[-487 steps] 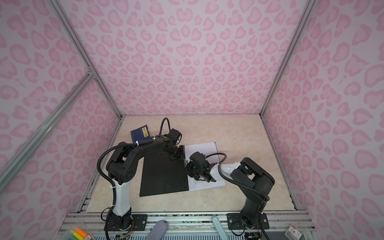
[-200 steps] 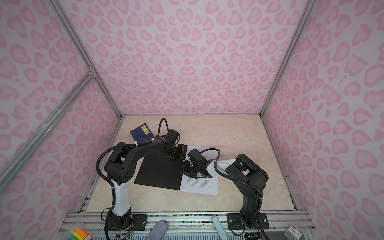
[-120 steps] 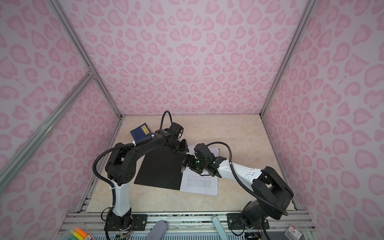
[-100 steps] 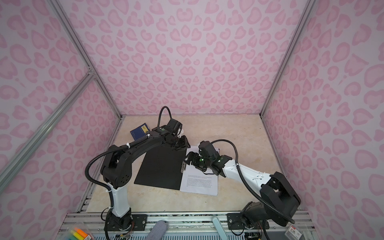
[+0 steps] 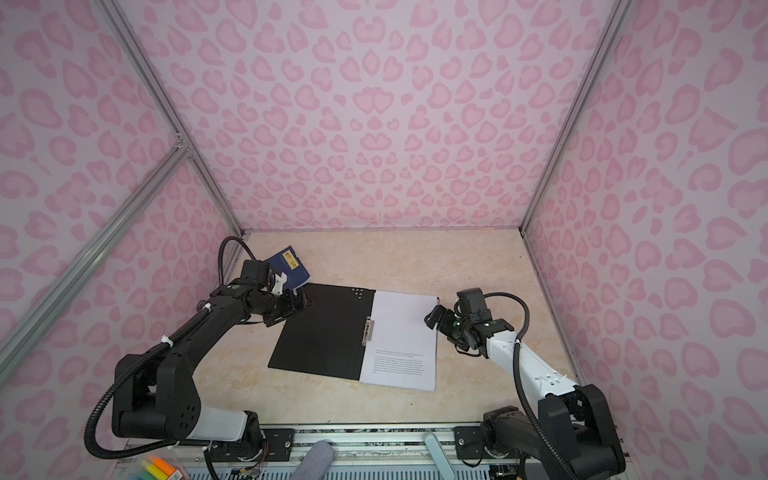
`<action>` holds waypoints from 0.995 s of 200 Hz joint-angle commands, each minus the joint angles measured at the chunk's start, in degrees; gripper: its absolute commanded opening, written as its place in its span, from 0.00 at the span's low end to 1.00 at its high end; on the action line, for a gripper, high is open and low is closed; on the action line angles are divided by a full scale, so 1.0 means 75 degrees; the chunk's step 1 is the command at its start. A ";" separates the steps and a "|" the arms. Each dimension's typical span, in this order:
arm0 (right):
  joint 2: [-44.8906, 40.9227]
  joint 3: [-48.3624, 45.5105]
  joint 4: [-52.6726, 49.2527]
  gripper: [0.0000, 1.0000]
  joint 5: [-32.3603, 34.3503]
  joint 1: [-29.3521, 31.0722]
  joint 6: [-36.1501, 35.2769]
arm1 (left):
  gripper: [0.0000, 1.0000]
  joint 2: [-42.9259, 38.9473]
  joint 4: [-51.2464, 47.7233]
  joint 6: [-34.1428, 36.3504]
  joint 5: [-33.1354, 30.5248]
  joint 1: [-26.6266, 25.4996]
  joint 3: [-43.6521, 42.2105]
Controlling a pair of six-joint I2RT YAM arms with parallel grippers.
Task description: Put the files into the folder
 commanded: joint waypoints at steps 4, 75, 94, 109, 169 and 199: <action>0.0298 -0.0199 0.0437 0.95 -0.0356 -0.0254 -0.0255 | 0.98 0.0389 0.0178 0.0281 -0.0250 0.0686 -0.0127; 0.1197 -0.0517 0.1422 0.93 -0.0916 -0.0807 -0.0331 | 0.98 0.2055 0.0552 0.0431 -0.0161 0.1175 -0.0080; 0.1344 -0.0466 0.1621 0.92 -0.1006 -0.0825 -0.0289 | 0.98 0.2176 0.0755 0.0390 0.0153 0.1133 -0.0296; 0.1441 -0.0460 0.1736 0.92 -0.1019 -0.0826 -0.0239 | 0.98 0.2184 0.0813 0.0371 0.0453 0.0976 -0.0411; 0.2089 -0.0302 0.1759 0.91 -0.0876 -0.0912 -0.0218 | 0.98 0.1239 0.1477 -0.0269 0.1688 0.0166 -0.1302; 0.2244 -0.0163 0.1761 0.90 -0.0898 -0.0909 -0.0273 | 0.98 0.0579 0.1494 -0.0426 0.2377 0.0032 -0.1268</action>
